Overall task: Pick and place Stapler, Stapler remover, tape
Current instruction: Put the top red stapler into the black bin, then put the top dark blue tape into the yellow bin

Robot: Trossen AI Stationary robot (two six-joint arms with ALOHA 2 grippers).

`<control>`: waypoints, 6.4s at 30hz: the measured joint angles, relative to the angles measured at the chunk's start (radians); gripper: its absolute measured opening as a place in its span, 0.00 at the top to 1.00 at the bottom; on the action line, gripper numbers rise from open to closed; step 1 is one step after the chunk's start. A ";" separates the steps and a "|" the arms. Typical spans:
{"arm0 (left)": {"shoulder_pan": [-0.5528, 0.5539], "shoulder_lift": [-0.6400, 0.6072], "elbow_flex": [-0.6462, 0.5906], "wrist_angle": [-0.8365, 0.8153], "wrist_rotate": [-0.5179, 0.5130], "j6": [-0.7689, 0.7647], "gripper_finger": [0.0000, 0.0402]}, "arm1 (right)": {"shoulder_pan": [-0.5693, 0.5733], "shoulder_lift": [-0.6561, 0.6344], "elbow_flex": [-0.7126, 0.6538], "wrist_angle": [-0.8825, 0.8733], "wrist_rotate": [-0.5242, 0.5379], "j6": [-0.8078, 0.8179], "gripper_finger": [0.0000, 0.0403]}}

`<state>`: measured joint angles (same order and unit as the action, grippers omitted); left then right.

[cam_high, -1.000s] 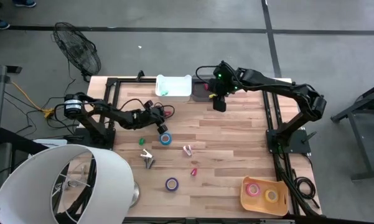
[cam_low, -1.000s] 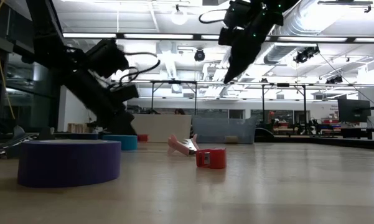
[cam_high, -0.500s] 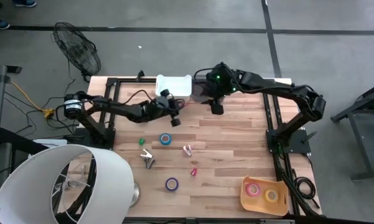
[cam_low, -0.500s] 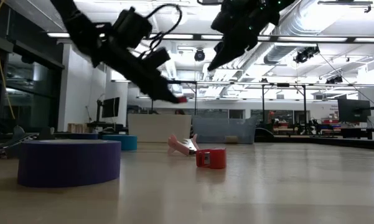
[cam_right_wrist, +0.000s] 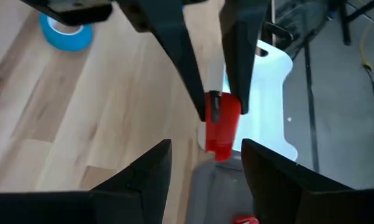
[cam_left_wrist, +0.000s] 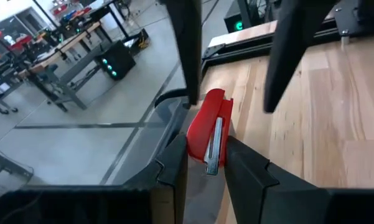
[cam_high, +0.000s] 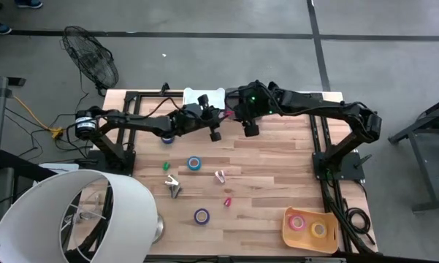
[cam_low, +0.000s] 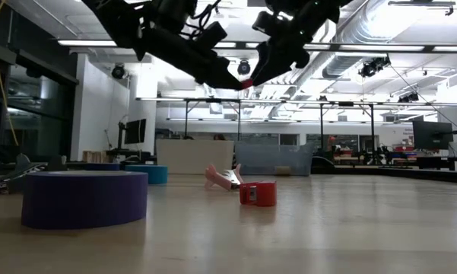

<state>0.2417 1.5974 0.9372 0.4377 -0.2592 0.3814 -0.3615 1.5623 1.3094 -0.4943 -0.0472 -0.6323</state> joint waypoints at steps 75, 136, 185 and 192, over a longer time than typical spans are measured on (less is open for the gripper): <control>0.000 -0.001 0.001 -0.024 -0.095 0.017 0.73 | -0.011 0.000 0.000 -0.049 0.156 0.108 0.88; 0.000 -0.151 0.001 -0.589 -0.298 -0.185 0.43 | -0.320 0.313 -0.065 0.146 -0.022 0.815 0.86; 0.173 -0.151 -0.024 -1.305 0.092 -0.588 0.43 | -0.338 -0.127 -0.064 -0.106 -0.142 0.668 0.47; 0.171 -0.151 -0.044 -1.305 0.132 -0.646 0.43 | -0.338 -0.133 -0.064 -0.121 -0.139 0.651 0.47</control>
<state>0.4122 1.4464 0.8934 -0.8669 -0.1273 -0.2642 -0.6995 1.4292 1.2453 -0.6156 -0.1860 0.0191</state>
